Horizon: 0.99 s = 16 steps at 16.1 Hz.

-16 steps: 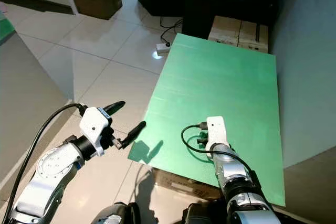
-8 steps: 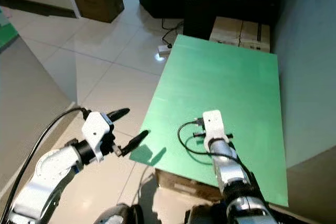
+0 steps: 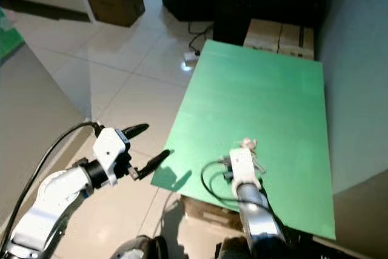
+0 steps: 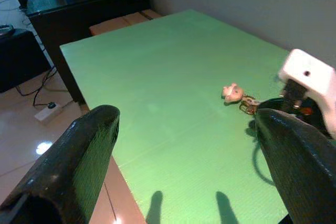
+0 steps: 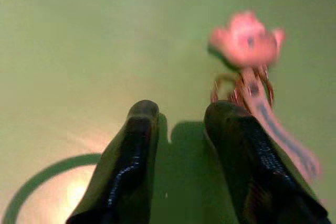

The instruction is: Hang keys on a hook

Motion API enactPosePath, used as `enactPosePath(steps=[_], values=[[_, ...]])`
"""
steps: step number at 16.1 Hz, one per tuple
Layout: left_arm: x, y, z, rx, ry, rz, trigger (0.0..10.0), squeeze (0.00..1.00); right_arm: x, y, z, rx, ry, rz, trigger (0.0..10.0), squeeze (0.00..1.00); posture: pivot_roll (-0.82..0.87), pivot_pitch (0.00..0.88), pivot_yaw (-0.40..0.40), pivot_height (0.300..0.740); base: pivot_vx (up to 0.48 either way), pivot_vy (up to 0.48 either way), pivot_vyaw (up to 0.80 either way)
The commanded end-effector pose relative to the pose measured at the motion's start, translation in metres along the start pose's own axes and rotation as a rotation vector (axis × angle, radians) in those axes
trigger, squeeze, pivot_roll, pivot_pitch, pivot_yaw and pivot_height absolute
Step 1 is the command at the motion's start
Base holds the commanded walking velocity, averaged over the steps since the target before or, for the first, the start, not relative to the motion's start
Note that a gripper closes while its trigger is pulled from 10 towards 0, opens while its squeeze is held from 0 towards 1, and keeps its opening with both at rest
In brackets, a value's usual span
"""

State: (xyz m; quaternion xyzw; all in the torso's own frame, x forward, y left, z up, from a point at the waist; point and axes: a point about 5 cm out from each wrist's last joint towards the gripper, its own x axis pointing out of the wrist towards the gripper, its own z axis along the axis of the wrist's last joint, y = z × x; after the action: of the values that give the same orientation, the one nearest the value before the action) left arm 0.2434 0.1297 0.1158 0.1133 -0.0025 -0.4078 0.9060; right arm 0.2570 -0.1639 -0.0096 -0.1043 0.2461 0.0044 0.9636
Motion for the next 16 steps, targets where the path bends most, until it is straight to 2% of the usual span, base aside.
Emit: enactPosePath(steps=[1, 2, 4, 9, 12, 13, 14, 16], values=[[-0.002, 0.001, -0.001, 0.001, 0.007, -0.006, 10.0, 0.0, -0.002, -0.001, 0.003, 0.015, -0.015, -0.006, 10.0, 1.0, -0.05, 0.126, 0.103, 0.74, 0.0, 0.0, 0.0], [-0.003, 0.003, 0.0, 0.005, 0.009, -0.006, 10.0, 0.0, -0.009, -0.002, -0.003, 0.006, -0.018, -0.019, 10.0, 1.0, -0.05, 0.126, 0.107, 0.74, 0.0, 0.0, 0.0], [-0.004, 0.004, 0.0, 0.007, 0.01, -0.006, 10.0, 0.0, -0.012, -0.006, -0.005, 0.01, -0.01, -0.047, 10.0, 1.0, -0.05, 0.126, 0.108, 0.74, 0.0, 0.0, 0.0], [-0.003, 0.005, 0.0, 0.01, 0.011, -0.008, 10.0, 0.0, -0.006, -0.02, 0.006, 0.019, -0.051, -0.103, 10.0, 1.0, -0.04, 0.127, 0.114, 0.74, 0.0, 0.0, 0.0], [-0.003, 0.006, 0.0, 0.015, 0.014, -0.012, 10.0, 0.0, 0.004, -0.031, 0.009, 0.027, -0.025, -0.129, 10.0, 1.0, -0.04, 0.129, 0.118, 0.74, 0.0, 0.0, 0.0], [-0.003, 0.006, 0.001, 0.016, 0.014, -0.013, 10.0, 0.0, 0.006, -0.035, 0.009, 0.027, -0.017, -0.133, 10.0, 0.53, -0.03, 0.131, 0.119, 0.74, 0.0, 0.0, 0.0], [-0.003, 0.006, 0.001, 0.017, 0.014, -0.015, 10.0, 0.0, 0.008, -0.038, 0.009, 0.035, -0.013, -0.128, 10.0, 0.0, -0.03, 0.133, 0.121, 0.74, 0.0, 0.0, 0.0], [-0.003, 0.006, 0.001, 0.018, 0.016, -0.019, 10.0, 0.0, 0.012, -0.042, 0.011, 0.052, -0.016, -0.095, 10.0, 0.0, -0.03, 0.137, 0.125, 0.74, 0.0, 0.0, 0.0]])
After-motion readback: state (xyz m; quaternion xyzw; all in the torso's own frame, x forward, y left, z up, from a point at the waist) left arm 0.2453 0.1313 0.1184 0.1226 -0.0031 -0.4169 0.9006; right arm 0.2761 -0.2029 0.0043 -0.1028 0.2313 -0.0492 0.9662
